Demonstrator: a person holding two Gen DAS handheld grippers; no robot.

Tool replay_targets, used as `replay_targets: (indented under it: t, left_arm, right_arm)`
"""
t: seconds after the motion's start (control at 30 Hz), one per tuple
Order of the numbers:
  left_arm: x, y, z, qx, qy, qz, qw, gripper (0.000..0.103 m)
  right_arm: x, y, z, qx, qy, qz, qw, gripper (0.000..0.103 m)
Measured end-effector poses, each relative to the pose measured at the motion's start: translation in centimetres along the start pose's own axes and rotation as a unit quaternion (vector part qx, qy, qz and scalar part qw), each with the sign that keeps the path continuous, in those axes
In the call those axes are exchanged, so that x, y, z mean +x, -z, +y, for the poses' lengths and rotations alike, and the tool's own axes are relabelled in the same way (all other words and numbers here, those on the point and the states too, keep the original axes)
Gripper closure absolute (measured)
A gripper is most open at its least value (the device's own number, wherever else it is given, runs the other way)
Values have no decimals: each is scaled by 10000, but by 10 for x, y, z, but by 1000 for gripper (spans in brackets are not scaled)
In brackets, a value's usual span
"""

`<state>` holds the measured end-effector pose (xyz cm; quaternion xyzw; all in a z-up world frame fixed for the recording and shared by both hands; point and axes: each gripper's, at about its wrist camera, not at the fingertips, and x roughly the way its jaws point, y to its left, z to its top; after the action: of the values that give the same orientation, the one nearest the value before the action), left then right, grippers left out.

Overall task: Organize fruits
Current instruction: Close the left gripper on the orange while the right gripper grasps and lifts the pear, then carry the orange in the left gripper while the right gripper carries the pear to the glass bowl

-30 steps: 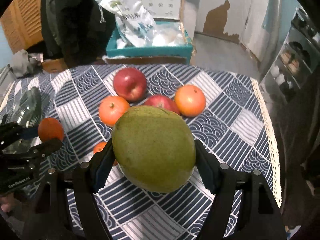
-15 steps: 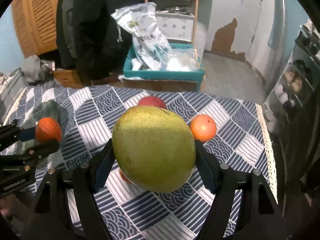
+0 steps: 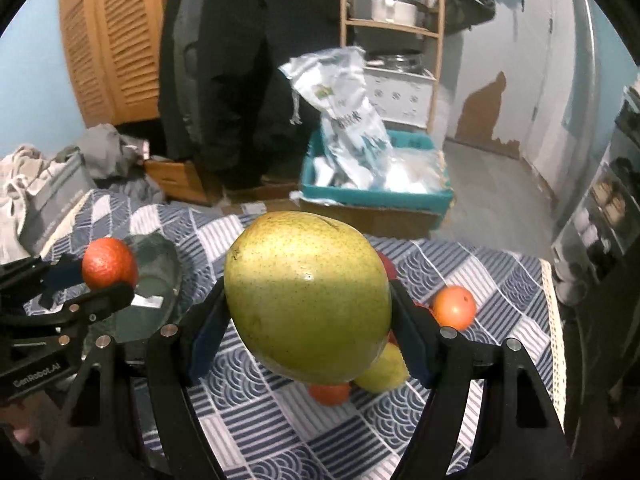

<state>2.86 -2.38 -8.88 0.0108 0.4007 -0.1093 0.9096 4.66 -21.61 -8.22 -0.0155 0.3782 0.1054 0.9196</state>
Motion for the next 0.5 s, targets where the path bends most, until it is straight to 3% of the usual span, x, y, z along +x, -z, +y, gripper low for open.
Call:
replay_targets:
  t: [0.5]
  left_arm:
    - [-17,6,64,-481,-500,-157,9975,60]
  right_arm:
    - [16,-27,62,-337,-406,-24,9986,28]
